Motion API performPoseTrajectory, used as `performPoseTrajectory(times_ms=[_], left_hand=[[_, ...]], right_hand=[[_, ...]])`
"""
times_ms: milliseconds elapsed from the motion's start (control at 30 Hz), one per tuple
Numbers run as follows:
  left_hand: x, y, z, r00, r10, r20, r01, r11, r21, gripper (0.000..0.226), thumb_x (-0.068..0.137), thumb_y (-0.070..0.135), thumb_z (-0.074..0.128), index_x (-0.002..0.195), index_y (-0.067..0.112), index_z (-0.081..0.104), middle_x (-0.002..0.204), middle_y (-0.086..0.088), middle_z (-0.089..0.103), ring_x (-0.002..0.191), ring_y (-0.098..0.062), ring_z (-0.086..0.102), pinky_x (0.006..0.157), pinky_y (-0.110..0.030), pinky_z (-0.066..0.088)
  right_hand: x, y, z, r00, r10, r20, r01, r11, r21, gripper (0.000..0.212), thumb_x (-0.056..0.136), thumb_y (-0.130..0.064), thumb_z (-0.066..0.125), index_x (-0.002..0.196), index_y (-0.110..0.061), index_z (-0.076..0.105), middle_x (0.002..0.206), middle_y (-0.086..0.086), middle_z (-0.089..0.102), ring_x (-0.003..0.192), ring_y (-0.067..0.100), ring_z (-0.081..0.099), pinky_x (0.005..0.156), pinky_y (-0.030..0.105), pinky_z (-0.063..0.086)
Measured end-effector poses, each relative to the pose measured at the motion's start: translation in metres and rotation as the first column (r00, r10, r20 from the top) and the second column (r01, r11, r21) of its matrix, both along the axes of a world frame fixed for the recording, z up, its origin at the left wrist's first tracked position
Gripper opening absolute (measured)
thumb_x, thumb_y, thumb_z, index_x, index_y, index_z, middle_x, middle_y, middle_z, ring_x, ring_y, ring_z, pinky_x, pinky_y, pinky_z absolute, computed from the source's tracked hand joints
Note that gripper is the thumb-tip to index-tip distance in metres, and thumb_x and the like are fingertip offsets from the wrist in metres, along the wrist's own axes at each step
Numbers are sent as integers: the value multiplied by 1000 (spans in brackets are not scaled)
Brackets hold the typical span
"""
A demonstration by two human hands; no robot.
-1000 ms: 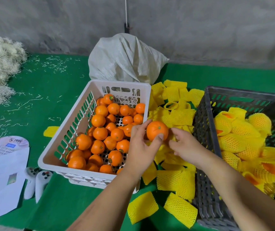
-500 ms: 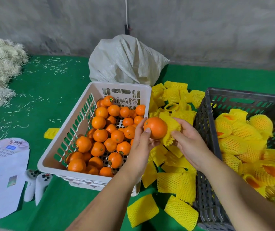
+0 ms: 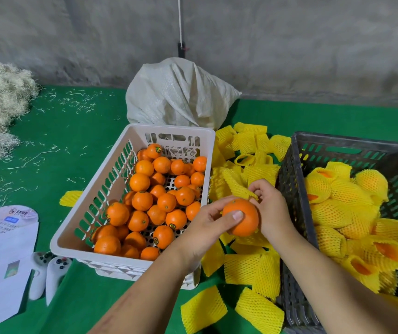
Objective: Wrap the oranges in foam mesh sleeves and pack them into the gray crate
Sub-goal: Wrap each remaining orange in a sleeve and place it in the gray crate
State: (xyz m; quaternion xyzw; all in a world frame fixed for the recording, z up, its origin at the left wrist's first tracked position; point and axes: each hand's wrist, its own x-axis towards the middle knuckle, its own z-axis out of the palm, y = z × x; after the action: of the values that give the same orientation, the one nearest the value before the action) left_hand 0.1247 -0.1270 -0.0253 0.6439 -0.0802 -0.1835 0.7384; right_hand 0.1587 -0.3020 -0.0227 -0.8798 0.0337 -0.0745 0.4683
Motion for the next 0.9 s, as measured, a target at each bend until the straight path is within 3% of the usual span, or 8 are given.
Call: performPoseTrajectory(times_ms=[100,233,367,533,633,733,833,900], left_hand=[[0,-2,-2,998,69,-7,-69,998,9,69,81,59,76,139,21,68,153,0,57,137,-23,58,111,-43,52],[-3,-1,-1,1000,25,13,-25,1000,16,56,79,58,76,131,35,73,151,5,57,140,-15,54,112,-40,51],[-2,0,2,994,-105,19,103,990,101,55,77,60,77,128,40,74,159,10,48,150,7,30,108,-23,44],[2,-8,-4,985,157,67,-159,987,35,66,77,60,77,136,29,70,152,3,57,137,-14,57,106,-35,55],[2,-10,-8,941,309,135,-312,950,1,67,79,63,77,136,31,64,134,3,68,118,-15,68,92,-31,59],[3,-12,-9,904,398,155,-397,917,-41,68,79,60,81,134,46,45,126,3,63,108,-10,69,86,-27,57],[4,-14,-11,907,380,183,-381,924,-31,86,80,68,79,146,52,28,140,4,53,122,-10,64,98,-33,57],[4,-17,-11,909,361,209,-375,927,29,88,80,78,71,152,49,30,150,6,44,133,-11,56,109,-39,52]], right_hand=[[1,-1,5,999,40,7,-41,996,85,30,88,5,65,95,-24,64,88,-4,62,84,12,60,73,29,50],[3,-3,2,1000,-6,-29,9,993,120,24,87,-1,70,99,-21,64,88,3,65,82,19,64,70,33,52],[5,-3,-3,998,-38,-47,43,993,109,21,84,-2,69,97,-17,61,79,-3,58,72,13,56,61,25,40],[7,-4,2,999,-3,-52,17,962,271,18,90,-7,71,101,-20,67,95,-2,69,90,15,66,74,31,54],[2,-3,3,1000,25,16,-28,951,307,17,90,-12,74,98,-25,68,90,-2,68,80,11,62,68,31,53],[-5,-3,4,992,65,105,-91,957,274,18,88,-20,75,94,-36,67,84,-8,69,71,8,61,61,27,50],[-12,-1,5,950,124,285,-167,977,130,7,86,-32,69,91,-36,67,89,-14,66,81,11,64,66,24,52],[-15,1,4,895,180,408,-190,982,-17,11,88,-32,66,96,-25,69,97,-18,62,89,8,63,72,18,49]])
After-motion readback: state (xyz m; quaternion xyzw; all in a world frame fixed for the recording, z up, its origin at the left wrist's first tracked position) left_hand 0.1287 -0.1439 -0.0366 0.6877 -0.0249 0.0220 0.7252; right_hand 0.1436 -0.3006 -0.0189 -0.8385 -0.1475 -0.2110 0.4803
